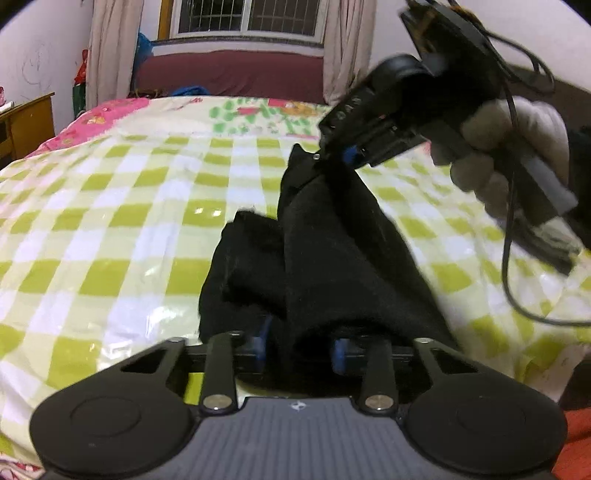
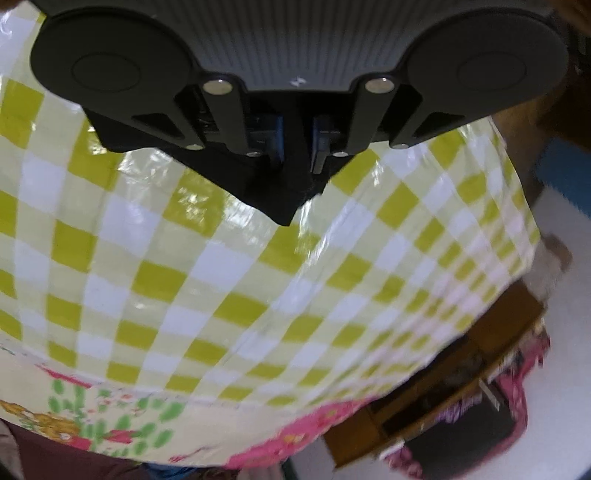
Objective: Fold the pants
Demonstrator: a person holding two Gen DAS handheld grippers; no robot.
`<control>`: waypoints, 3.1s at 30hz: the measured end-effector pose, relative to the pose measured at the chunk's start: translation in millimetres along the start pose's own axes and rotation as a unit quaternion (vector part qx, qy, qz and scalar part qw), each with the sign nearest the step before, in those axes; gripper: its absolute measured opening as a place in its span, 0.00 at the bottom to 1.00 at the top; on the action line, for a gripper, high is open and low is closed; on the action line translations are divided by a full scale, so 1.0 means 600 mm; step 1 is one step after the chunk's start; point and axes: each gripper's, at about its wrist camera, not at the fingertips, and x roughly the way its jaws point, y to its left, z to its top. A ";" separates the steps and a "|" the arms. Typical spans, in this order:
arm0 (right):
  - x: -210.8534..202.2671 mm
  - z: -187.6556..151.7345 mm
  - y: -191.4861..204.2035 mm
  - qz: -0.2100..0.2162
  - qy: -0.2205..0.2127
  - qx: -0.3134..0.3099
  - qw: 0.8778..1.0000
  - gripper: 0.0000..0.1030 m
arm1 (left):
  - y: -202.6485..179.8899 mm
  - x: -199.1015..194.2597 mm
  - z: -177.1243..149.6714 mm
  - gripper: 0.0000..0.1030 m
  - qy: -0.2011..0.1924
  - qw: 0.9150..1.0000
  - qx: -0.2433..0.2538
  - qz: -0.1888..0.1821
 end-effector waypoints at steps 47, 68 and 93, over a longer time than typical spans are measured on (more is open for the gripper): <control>0.068 0.014 -0.026 -0.013 -0.154 0.019 0.988 0.42 | 0.182 0.028 0.058 0.58 -0.100 0.982 -0.099 0.129; -0.047 -0.150 -0.136 0.006 -0.103 0.166 0.981 0.53 | 0.169 0.131 0.084 0.78 -0.030 0.991 -0.006 0.127; -0.021 -0.227 -0.247 0.079 -0.054 0.313 0.945 0.25 | 0.028 0.188 0.043 0.84 0.051 0.999 0.000 0.007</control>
